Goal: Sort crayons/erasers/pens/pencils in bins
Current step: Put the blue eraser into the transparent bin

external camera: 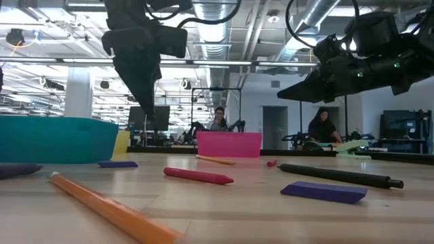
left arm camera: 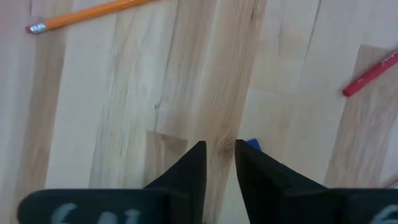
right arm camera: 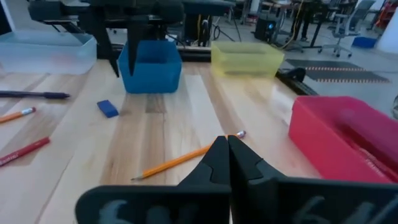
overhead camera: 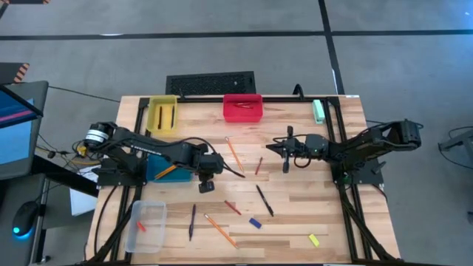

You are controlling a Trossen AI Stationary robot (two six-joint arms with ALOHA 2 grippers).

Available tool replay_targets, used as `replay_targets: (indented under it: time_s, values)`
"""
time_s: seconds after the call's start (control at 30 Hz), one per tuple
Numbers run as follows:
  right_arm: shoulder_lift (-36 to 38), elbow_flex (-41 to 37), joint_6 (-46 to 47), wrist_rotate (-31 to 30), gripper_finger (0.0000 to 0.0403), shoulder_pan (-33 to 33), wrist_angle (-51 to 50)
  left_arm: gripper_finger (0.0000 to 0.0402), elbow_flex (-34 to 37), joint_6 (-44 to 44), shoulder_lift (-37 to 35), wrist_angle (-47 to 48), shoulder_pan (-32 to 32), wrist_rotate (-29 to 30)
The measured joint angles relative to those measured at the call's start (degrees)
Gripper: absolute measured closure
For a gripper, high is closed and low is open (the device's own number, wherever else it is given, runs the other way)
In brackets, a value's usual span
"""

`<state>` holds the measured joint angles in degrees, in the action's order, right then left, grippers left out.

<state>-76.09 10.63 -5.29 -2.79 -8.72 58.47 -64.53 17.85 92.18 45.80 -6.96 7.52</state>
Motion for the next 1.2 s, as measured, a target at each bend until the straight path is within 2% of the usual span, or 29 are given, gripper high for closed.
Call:
replay_targets:
  time_s: [0.2, 0.4, 0.6, 0.87, 1.2]
  values:
    - [0.0, 0.0, -0.6, 0.0, 0.04, -0.2, 0.9, 0.0282, 0.0, 6.7, 0.0, 0.0, -0.2, -2.2]
    - [0.0, 1.2, -1.9, 0.0, 0.04, -0.9, 0.9, 0.0223, 0.0, 14.3, 0.9, 0.6, -1.6, -2.6]
    - [0.0, 2.3, -2.7, 0.0, 0.0399, -0.2, 0.4, 0.0177, -0.1, 15.8, 4.7, 0.5, -2.0, -1.2]
    - [0.0, 2.3, -3.3, 0.0, 0.04, 0.1, 0.3, 0.0171, -0.2, 13.2, 11.6, -0.5, -1.0, -5.2]
    - [0.0, 2.3, -3.3, 0.0, 0.04, 0.1, 0.5, 0.0171, -0.2, 10.0, 14.0, -0.8, -0.8, -6.2]
